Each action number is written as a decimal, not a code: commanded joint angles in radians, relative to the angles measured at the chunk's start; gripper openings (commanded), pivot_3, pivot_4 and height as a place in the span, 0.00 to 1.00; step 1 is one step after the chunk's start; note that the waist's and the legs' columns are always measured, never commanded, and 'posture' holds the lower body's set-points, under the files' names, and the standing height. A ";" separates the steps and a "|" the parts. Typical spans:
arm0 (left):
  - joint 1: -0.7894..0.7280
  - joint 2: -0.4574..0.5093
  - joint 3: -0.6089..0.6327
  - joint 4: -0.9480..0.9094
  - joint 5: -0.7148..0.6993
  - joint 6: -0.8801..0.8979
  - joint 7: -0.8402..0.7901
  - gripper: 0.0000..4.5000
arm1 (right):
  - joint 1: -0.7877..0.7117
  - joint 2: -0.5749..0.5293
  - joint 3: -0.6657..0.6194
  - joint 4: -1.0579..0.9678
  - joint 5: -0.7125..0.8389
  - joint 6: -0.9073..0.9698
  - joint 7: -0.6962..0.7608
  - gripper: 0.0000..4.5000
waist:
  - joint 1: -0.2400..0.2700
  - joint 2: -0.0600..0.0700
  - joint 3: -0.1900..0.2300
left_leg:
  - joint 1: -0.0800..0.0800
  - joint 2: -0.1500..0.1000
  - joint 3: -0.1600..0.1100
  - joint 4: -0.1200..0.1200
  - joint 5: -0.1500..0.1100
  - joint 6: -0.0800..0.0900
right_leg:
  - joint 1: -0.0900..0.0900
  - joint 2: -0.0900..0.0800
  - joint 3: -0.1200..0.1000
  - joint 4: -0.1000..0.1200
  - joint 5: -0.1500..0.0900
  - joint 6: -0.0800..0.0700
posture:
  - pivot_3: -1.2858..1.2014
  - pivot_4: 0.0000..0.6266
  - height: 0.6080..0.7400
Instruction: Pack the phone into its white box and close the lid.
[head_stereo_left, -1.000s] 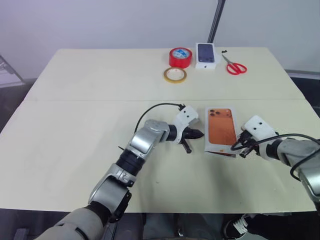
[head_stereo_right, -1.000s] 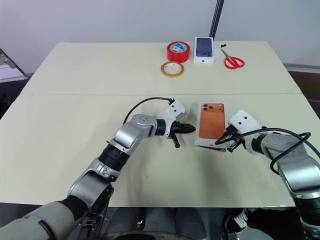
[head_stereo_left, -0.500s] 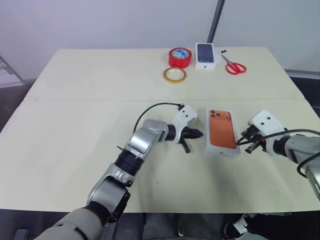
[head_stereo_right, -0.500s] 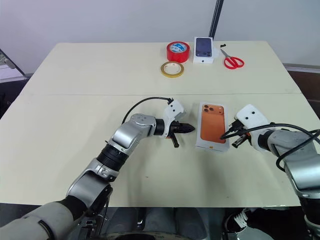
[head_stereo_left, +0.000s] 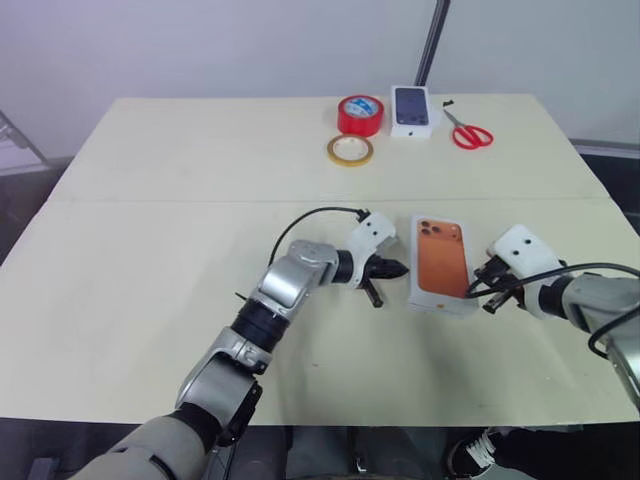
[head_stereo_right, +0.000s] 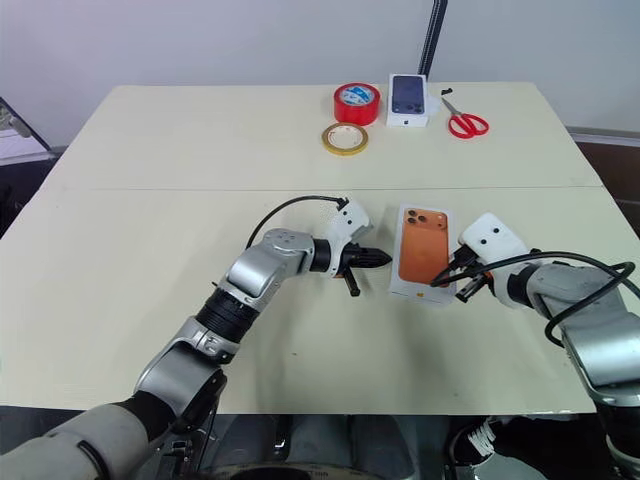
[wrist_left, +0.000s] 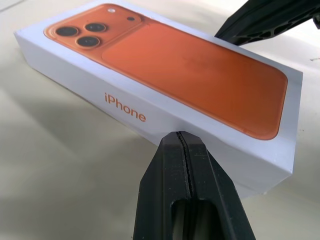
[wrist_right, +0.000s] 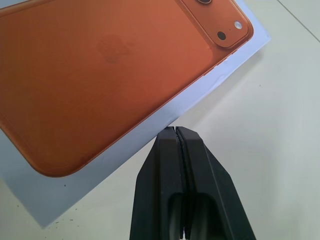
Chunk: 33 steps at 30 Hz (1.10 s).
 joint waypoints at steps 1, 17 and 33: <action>-0.017 -0.020 -0.016 -0.041 -0.024 -0.004 -0.028 0.00 | 0.010 -0.005 -0.035 -0.072 0.029 -0.002 0.016 0.01 | 0.001 0.000 0.000 | 0.000 0.000 0.000 0.000 0.000 0.000 | 0.000 0.000 0.000 0.000 0.000 0.000 | 0.52 0.24 1.00; 0.010 0.014 -0.035 -0.053 -0.006 0.002 -0.044 0.00 | 0.071 -0.021 -0.038 -0.092 0.032 -0.013 0.033 0.01 | 0.000 0.000 0.000 | 0.000 0.000 0.000 0.000 0.000 0.000 | 0.000 0.000 0.000 0.000 0.000 0.000 | 0.52 0.24 1.00; -0.037 -0.009 0.049 -0.108 -0.085 -0.002 -0.017 0.00 | 0.124 -0.064 -0.260 -0.178 0.164 -0.016 0.178 0.01 | 0.003 0.000 0.000 | 0.000 0.000 0.000 0.001 0.000 0.000 | 0.001 0.000 -0.001 0.000 0.000 0.000 | 0.52 0.24 1.00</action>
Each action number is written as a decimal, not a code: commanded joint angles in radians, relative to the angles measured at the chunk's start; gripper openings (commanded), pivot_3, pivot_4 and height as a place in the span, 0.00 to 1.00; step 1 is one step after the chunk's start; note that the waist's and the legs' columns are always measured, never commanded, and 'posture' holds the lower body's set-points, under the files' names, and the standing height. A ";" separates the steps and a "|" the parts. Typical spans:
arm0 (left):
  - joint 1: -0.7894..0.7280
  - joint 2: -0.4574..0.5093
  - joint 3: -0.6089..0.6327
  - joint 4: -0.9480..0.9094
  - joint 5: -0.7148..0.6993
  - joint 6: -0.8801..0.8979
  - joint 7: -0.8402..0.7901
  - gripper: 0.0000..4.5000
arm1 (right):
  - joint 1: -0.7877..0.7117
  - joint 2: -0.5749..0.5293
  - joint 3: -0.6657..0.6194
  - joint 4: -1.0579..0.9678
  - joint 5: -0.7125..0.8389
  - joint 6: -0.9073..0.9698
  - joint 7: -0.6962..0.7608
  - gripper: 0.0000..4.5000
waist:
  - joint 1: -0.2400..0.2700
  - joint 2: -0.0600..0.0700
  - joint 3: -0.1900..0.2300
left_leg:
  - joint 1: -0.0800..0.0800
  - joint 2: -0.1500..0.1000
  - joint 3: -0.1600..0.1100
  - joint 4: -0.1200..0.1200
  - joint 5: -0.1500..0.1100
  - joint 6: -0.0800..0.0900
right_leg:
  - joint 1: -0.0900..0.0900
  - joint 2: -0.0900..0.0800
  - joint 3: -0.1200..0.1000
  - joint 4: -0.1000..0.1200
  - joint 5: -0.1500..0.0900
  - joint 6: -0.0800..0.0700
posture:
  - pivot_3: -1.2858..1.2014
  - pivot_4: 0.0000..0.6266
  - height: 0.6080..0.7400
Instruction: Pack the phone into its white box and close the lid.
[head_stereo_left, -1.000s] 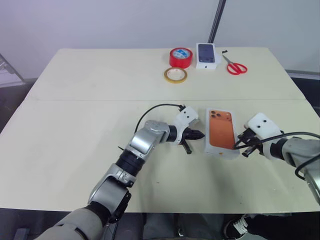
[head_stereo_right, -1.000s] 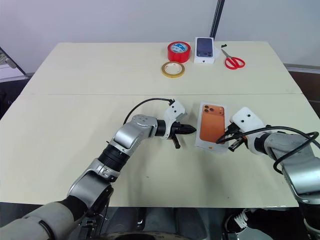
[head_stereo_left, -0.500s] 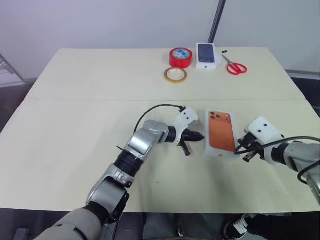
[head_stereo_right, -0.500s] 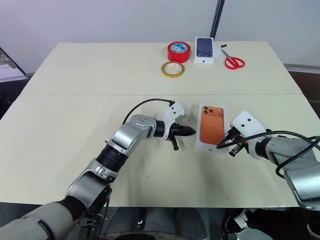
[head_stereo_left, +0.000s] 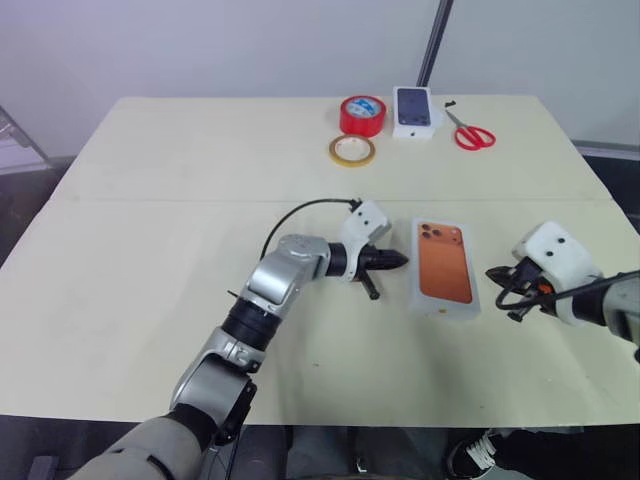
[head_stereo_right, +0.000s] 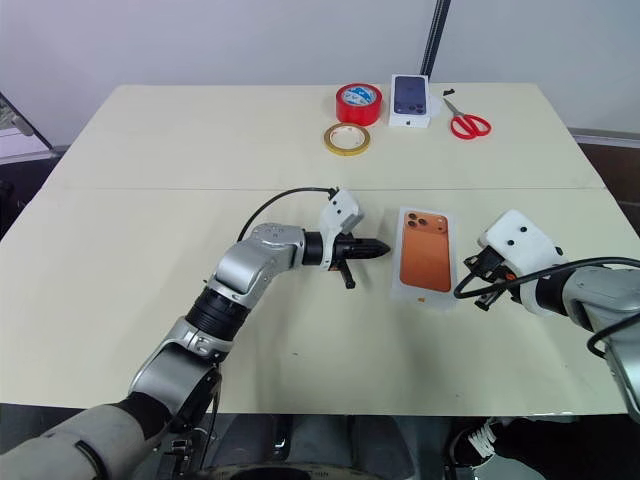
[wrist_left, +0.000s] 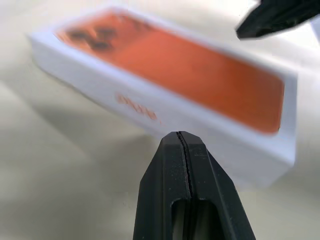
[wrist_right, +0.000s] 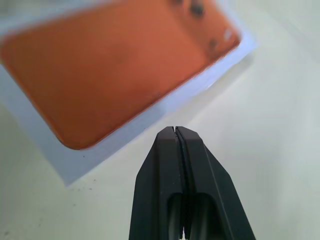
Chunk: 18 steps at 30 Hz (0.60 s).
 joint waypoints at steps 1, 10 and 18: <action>-0.042 -0.041 -0.015 -0.014 -0.012 -0.024 0.003 0.00 | 0.023 0.000 -0.037 -0.073 0.060 0.006 0.036 0.01 | 0.000 0.000 0.000 | 0.000 0.000 0.000 0.000 0.000 0.000 | 0.000 0.000 0.000 0.000 0.000 0.000 | 0.52 0.24 1.00; -0.066 -0.050 -0.138 0.152 0.094 -0.068 -0.004 0.00 | 0.103 0.023 0.121 -0.076 0.001 -0.009 -0.066 0.01 | -0.006 0.000 0.000 | 0.001 -0.001 0.000 0.000 0.000 0.000 | 0.000 0.001 0.000 0.000 0.000 0.000 | 0.52 0.24 1.00; -0.011 -0.019 -0.037 0.052 0.042 -0.082 0.015 0.00 | 0.074 0.056 0.087 -0.076 0.015 -0.066 -0.094 0.01 | -0.006 0.000 0.000 | 0.001 0.000 0.000 0.000 0.000 0.000 | 0.000 0.001 0.000 0.000 0.000 0.000 | 0.52 0.24 1.00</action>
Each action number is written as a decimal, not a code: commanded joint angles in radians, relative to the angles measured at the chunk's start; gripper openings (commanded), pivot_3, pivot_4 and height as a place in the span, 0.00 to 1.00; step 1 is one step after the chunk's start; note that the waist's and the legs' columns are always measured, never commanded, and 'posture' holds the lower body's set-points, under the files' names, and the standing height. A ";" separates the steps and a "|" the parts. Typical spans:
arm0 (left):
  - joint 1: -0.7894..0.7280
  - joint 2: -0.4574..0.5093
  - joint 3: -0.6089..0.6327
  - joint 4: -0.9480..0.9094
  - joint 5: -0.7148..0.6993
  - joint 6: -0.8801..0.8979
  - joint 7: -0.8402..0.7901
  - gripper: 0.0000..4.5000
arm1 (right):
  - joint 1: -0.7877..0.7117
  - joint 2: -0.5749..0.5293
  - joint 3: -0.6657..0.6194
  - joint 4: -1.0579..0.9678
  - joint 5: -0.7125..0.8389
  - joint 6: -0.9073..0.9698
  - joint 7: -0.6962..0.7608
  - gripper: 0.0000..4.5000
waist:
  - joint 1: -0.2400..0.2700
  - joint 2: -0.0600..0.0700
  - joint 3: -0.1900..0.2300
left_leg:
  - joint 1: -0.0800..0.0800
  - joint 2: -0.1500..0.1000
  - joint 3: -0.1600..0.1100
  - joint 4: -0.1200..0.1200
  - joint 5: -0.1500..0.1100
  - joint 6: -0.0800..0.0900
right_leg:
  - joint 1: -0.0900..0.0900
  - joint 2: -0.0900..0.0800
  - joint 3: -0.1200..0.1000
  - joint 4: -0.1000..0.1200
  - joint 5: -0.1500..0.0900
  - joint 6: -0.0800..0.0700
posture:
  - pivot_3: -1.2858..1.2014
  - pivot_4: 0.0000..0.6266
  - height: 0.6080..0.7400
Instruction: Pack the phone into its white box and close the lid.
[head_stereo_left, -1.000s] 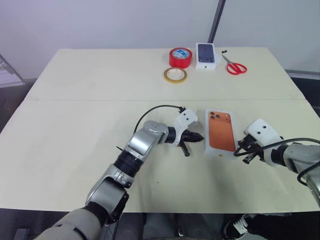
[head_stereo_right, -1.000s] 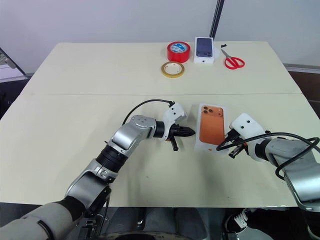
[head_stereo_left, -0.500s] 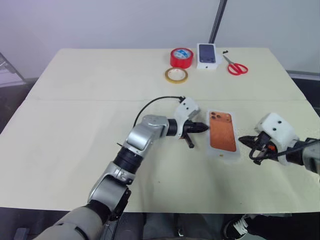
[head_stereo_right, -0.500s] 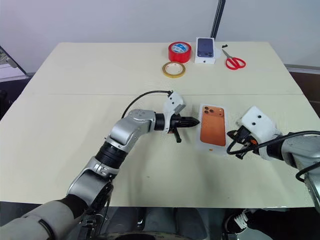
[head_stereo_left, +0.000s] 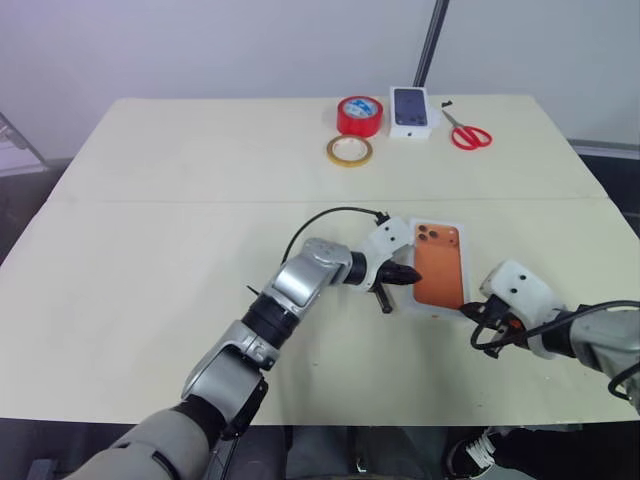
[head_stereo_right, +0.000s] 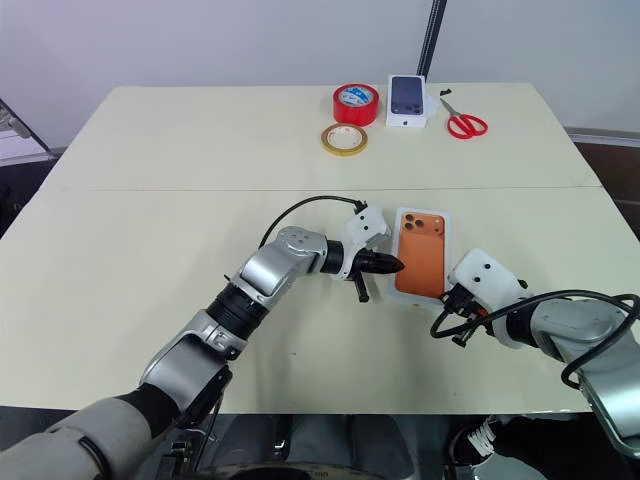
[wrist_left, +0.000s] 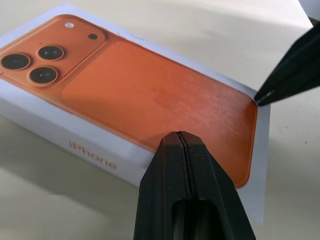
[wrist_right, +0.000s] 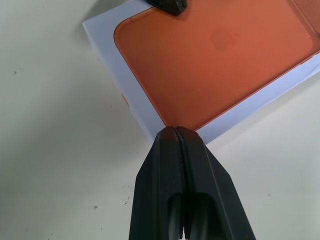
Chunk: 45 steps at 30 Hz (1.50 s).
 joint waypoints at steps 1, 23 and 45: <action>0.038 0.033 0.104 -0.107 -0.054 -0.018 0.023 0.00 | -0.051 0.043 -0.055 -0.009 0.009 -0.061 -0.022 0.01 | -0.005 0.000 0.000 | 0.000 0.000 0.000 0.000 0.000 0.000 | 0.000 0.000 0.000 0.000 0.000 0.000 | 0.52 0.24 1.00; 0.587 0.504 0.676 -0.705 -0.212 0.157 0.265 0.00 | -0.380 0.138 -0.109 0.670 0.056 -0.425 0.133 0.01 | 0.000 0.001 0.000 | 0.000 0.002 0.000 0.000 0.000 0.000 | 0.000 -0.003 0.001 0.000 0.000 0.000 | 0.52 0.24 1.00; 0.635 0.482 0.692 -0.735 -0.271 0.119 0.409 0.00 | -0.548 0.150 0.045 0.964 -0.038 -0.577 0.203 0.01 | -0.002 0.001 0.000 | 0.000 0.002 0.001 0.000 0.000 0.000 | -0.001 -0.003 0.001 0.000 0.000 0.000 | 0.52 0.24 1.00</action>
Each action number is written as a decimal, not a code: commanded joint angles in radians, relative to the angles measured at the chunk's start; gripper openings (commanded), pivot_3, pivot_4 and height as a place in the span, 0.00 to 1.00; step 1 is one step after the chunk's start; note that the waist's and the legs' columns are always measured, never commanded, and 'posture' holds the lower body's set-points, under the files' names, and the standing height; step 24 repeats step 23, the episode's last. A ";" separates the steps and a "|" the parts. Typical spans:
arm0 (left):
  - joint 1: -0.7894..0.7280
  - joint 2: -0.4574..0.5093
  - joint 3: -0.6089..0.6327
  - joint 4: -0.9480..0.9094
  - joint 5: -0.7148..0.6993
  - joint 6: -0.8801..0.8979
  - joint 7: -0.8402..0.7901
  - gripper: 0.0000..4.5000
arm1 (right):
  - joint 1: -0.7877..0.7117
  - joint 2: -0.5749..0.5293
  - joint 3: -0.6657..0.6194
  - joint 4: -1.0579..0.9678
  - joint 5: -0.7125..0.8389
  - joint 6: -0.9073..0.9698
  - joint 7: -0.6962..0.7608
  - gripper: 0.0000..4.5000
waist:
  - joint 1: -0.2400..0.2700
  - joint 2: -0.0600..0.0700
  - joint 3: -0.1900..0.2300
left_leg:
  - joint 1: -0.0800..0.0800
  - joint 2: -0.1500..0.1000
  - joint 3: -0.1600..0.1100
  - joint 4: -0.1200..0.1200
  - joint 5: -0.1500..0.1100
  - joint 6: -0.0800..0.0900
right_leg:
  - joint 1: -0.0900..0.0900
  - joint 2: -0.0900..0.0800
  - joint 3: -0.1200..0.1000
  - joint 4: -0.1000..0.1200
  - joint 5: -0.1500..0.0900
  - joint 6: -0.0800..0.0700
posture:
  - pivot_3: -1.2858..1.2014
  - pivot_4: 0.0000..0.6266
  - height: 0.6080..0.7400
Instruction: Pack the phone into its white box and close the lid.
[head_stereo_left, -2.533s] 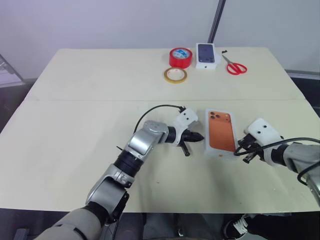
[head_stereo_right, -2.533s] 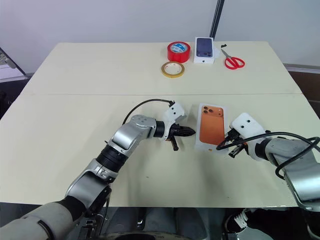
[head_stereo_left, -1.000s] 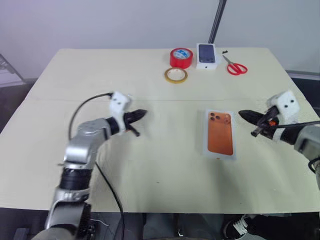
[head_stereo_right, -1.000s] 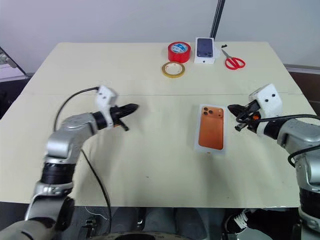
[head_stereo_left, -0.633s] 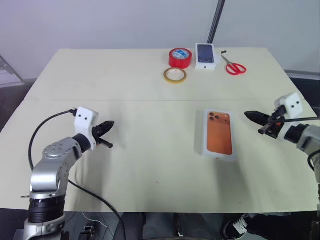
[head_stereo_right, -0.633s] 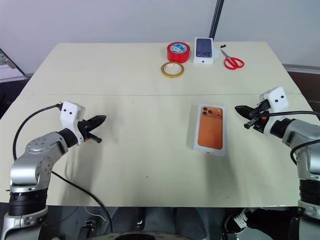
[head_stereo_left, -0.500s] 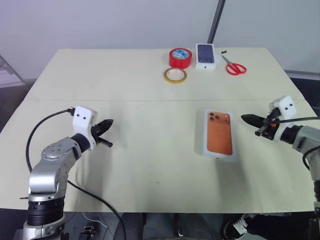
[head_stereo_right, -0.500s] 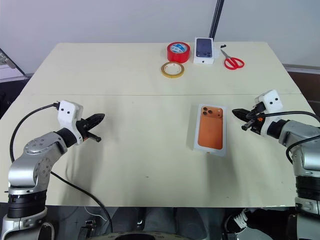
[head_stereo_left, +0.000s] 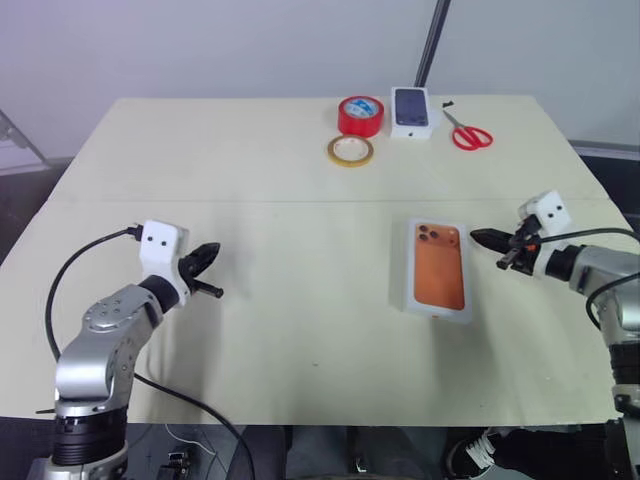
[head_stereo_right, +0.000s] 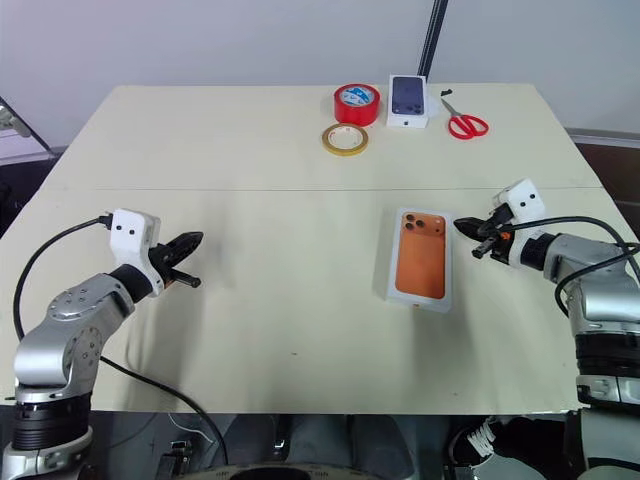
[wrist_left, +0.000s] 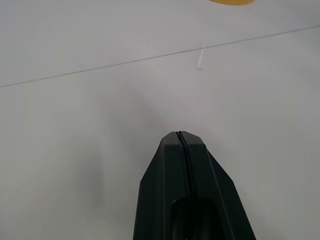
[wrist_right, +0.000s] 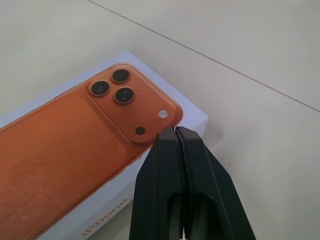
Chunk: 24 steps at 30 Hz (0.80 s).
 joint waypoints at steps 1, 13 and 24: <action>-0.029 0.011 0.029 0.014 -0.006 -0.045 0.007 0.00 | -0.035 -0.008 -0.023 0.006 -0.004 -0.023 -0.004 0.01 | 0.000 0.000 0.000 | 0.000 0.000 0.000 0.000 0.000 0.000 | 0.000 0.000 0.000 0.000 0.000 0.000 | 0.52 0.24 1.00; -0.098 0.075 0.032 0.173 -0.011 -0.113 -0.035 0.00 | 0.066 0.011 -0.064 -0.183 0.033 0.032 -0.097 0.01 | 0.000 0.000 0.000 | 0.000 0.000 0.000 0.000 0.000 0.000 | 0.000 0.000 0.000 0.000 0.000 0.000 | 0.52 0.24 1.00; -0.056 0.094 0.054 0.141 -0.052 -0.073 -0.030 0.00 | 0.122 0.046 -0.056 -0.281 0.048 0.070 -0.130 0.01 | 0.000 0.000 0.000 | 0.000 0.000 0.000 -0.001 0.000 0.000 | 0.000 0.000 0.000 0.000 0.000 0.000 | 0.52 0.24 1.00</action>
